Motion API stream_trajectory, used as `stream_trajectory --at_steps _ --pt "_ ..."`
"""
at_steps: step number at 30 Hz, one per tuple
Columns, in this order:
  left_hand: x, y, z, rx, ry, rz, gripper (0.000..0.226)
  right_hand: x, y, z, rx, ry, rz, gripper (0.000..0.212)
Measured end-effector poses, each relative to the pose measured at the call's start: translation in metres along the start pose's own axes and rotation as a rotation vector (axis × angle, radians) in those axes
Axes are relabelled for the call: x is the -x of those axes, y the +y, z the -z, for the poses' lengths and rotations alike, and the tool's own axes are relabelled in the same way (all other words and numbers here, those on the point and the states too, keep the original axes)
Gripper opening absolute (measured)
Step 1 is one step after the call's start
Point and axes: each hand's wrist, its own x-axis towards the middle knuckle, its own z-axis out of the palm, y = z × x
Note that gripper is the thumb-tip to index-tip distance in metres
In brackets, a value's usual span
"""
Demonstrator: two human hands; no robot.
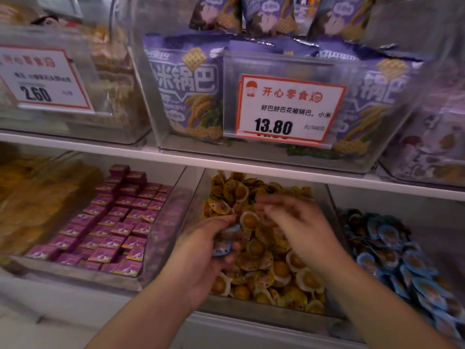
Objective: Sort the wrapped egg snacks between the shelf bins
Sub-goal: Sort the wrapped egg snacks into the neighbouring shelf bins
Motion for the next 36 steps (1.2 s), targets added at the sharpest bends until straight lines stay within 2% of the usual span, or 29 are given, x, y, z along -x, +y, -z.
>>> stream_trajectory --at_steps 1,2,4,6,7,10,15,19,22,26,28,32,34,36 --pt "0.001 0.0 0.003 0.003 0.024 -0.017 0.018 -0.006 0.002 0.002 0.094 0.041 -0.024 0.017" --pt "0.003 0.0 0.004 0.01 0.032 -0.028 0.018 -0.012 0.003 0.0 0.232 0.004 -0.031 0.019" --pt "0.009 -0.001 0.006 0.018 0.039 -0.052 0.019 -0.022 0.011 -0.015 0.595 -0.248 0.026 0.022" --pt "0.012 -0.003 0.005 0.019 0.069 -0.07 0.019 -0.029 0.022 -0.038 0.939 -0.503 0.089 0.042" --pt "0.013 -0.003 0.005 0.022 0.084 -0.079 0.019 -0.031 0.026 -0.046 1.054 -0.558 0.096 0.053" --pt "0.012 -0.004 0.005 0.024 0.105 -0.09 0.017 -0.036 0.03 -0.051 1.172 -0.534 0.112 0.059" --pt "0.01 -0.002 0.005 -0.01 0.084 -0.089 0.019 -0.015 0.032 -0.024 1.22 -0.563 0.19 0.044" --pt "0.008 -0.001 0.007 -0.041 0.068 -0.077 0.022 0.005 0.032 -0.001 1.373 -0.469 0.253 0.043" --pt "0.007 -0.002 0.009 -0.107 0.044 -0.062 0.024 0.022 0.027 0.012 1.302 -0.32 0.206 0.047" --pt "0.002 -0.003 0.01 -0.104 0.062 -0.031 0.022 0.027 0.008 0.01 0.684 -0.045 0.119 0.021" --pt "0.001 -0.004 0.009 -0.057 0.03 -0.004 0.012 0.028 -0.002 -0.001 0.577 -0.055 0.165 0.027" --pt "0.002 -0.002 0.013 0.011 -0.084 0.024 0.035 0.027 -0.008 -0.023 0.699 -0.154 0.312 0.027" --pt "0.003 -0.002 0.014 0.015 -0.093 0.018 0.045 0.025 -0.005 -0.024 0.738 -0.176 0.296 0.03" --pt "0.003 -0.005 0.014 0.01 -0.049 -0.002 0.048 0.024 -0.005 -0.021 0.619 -0.236 0.249 0.035"
